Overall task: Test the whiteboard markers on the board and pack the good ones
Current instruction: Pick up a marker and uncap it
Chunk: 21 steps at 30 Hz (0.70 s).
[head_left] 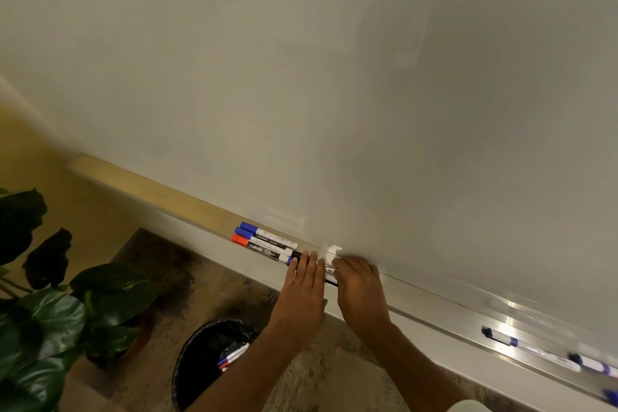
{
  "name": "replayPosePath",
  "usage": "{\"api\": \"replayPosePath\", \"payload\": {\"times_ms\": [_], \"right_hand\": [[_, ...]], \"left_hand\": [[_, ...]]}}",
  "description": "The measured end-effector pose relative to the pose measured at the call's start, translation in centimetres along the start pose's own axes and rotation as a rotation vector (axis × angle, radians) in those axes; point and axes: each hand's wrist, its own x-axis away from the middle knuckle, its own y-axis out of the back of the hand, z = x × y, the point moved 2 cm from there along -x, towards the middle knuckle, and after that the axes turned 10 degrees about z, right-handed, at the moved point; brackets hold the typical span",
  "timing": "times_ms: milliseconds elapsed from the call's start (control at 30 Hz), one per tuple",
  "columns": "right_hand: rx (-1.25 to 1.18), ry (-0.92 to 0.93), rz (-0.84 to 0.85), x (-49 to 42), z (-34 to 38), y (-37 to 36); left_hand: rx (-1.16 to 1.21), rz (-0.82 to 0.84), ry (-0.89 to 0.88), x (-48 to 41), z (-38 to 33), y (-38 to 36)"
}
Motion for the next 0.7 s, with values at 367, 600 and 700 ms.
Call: {"api": "replayPosePath", "payload": {"times_ms": [367, 600, 700], "right_hand": [[-0.032, 0.031, -0.213, 6.0, -3.2, 2.5], [-0.067, -0.086, -0.162, 10.5, -7.3, 3.7], [-0.030, -0.150, -0.160, 12.4, -9.6, 4.4]], "left_hand": [[0.167, -0.134, -0.044, 0.5, -2.0, -0.2], [0.198, -0.056, -0.091, 1.4, -6.9, 0.0], [0.201, -0.108, -0.078, 1.4, -9.4, 0.4]]}}
